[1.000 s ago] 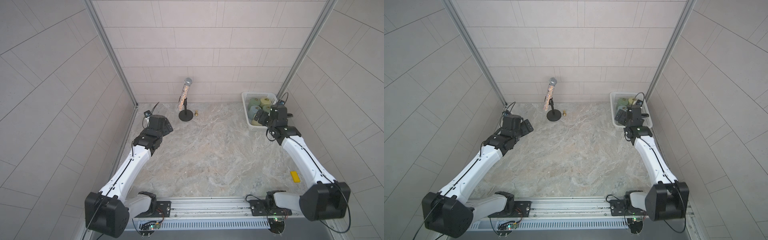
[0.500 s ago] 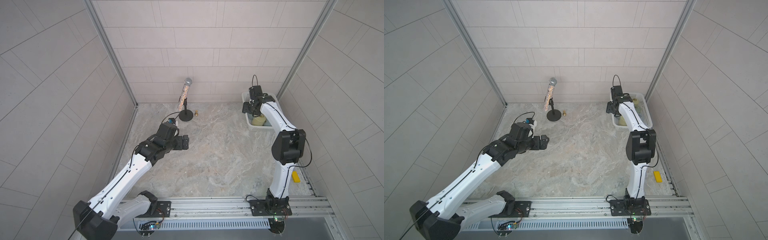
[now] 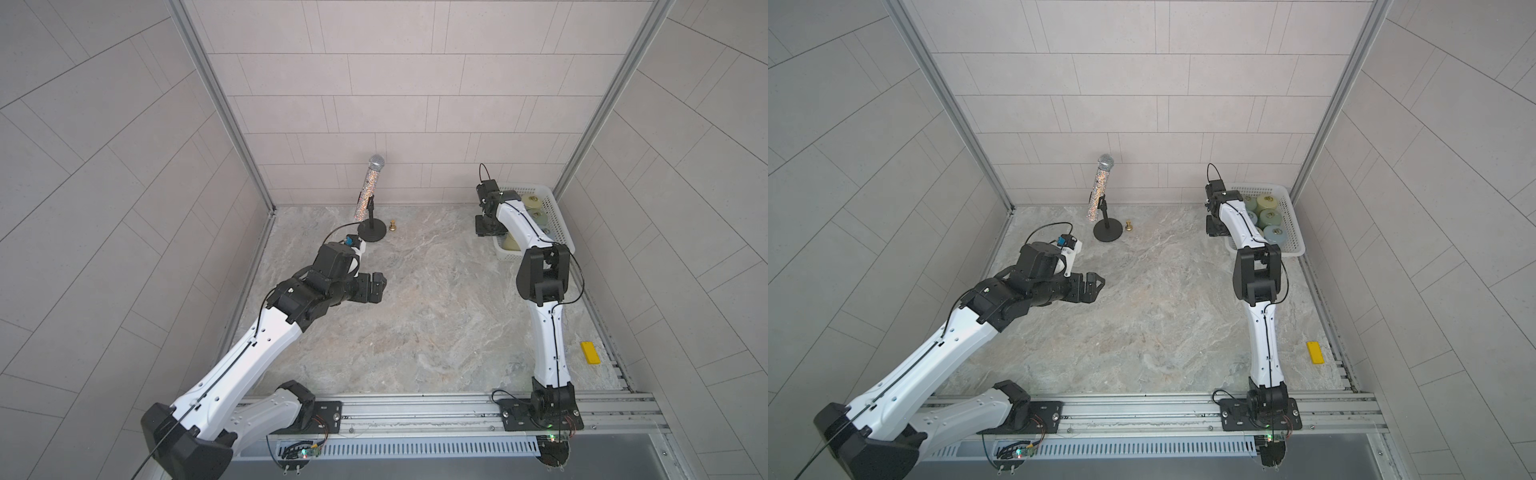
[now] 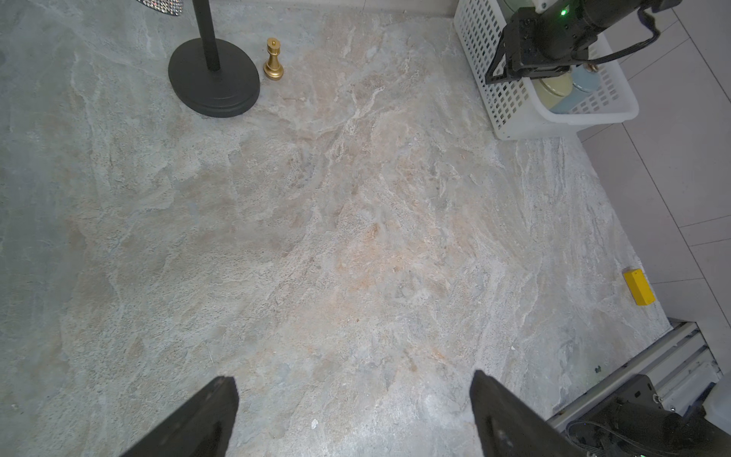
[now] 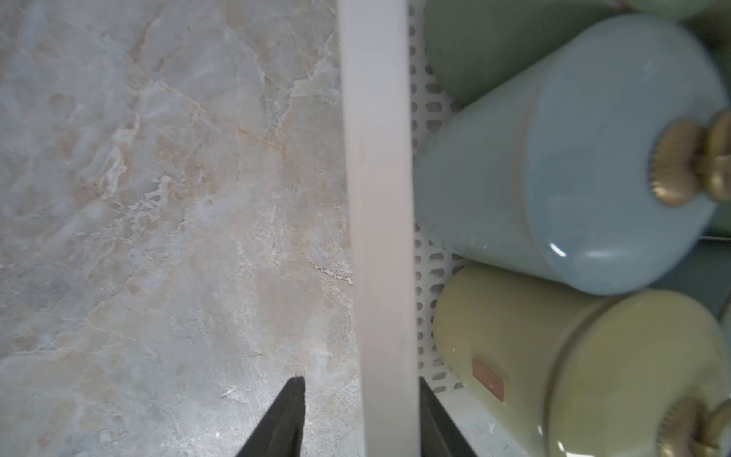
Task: Take the tea canister out of the basket
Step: Move the basket to the center of the board.
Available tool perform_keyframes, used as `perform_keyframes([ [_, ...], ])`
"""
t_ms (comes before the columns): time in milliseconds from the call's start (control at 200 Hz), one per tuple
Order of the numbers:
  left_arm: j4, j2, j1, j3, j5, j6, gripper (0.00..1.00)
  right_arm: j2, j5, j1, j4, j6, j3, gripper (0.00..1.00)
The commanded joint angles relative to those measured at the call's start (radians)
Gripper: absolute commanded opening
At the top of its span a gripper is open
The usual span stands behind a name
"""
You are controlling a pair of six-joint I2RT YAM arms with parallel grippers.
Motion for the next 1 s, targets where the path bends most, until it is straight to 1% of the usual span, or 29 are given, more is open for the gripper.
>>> perform_keyframes([
  [0, -0.019, -0.003, -0.005, 0.027, 0.005, 0.019, 1.00, 0.014, -0.071, 0.022, -0.027, -0.004, 0.025, 0.38],
  [40, -0.019, -0.001, -0.005, 0.025, 0.006, 0.018, 1.00, 0.014, -0.068, 0.033, -0.025, -0.004, 0.025, 0.34],
  [90, -0.019, -0.001, -0.004, 0.023, 0.008, 0.018, 1.00, 0.012, -0.061, 0.049, -0.025, -0.005, 0.024, 0.25],
  [205, -0.022, -0.005, -0.006, 0.022, 0.011, 0.017, 1.00, 0.002, -0.031, 0.095, -0.022, -0.007, 0.012, 0.20],
  [265, -0.026, -0.009, -0.006, 0.021, 0.007, 0.018, 1.00, -0.010, -0.024, 0.119, -0.012, -0.007, -0.004, 0.15],
  [315, -0.031, -0.018, -0.006, 0.017, 0.002, 0.020, 1.00, -0.030, -0.026, 0.140, 0.004, -0.004, -0.031, 0.15],
  [350, -0.034, -0.022, -0.007, 0.014, -0.001, 0.021, 1.00, -0.050, -0.023, 0.161, 0.023, -0.004, -0.061, 0.11],
  [410, -0.045, -0.032, -0.006, 0.010, -0.005, 0.020, 1.00, -0.077, -0.012, 0.192, 0.045, -0.002, -0.102, 0.10],
  [460, -0.055, -0.042, -0.006, 0.007, -0.009, 0.021, 1.00, -0.098, -0.008, 0.223, 0.057, 0.004, -0.134, 0.06],
  [560, -0.062, -0.071, -0.006, -0.004, -0.019, 0.017, 1.00, -0.140, 0.000, 0.285, 0.076, 0.043, -0.200, 0.06],
  [770, -0.132, -0.136, -0.006, -0.009, -0.099, 0.022, 1.00, -0.241, 0.041, 0.452, 0.150, 0.176, -0.366, 0.06],
  [931, -0.194, -0.185, -0.006, 0.005, -0.160, 0.024, 1.00, -0.299, 0.029, 0.559, 0.200, 0.343, -0.472, 0.06],
  [996, -0.212, -0.207, -0.006, 0.010, -0.173, 0.025, 1.00, -0.315, 0.045, 0.612, 0.216, 0.399, -0.501, 0.06],
])
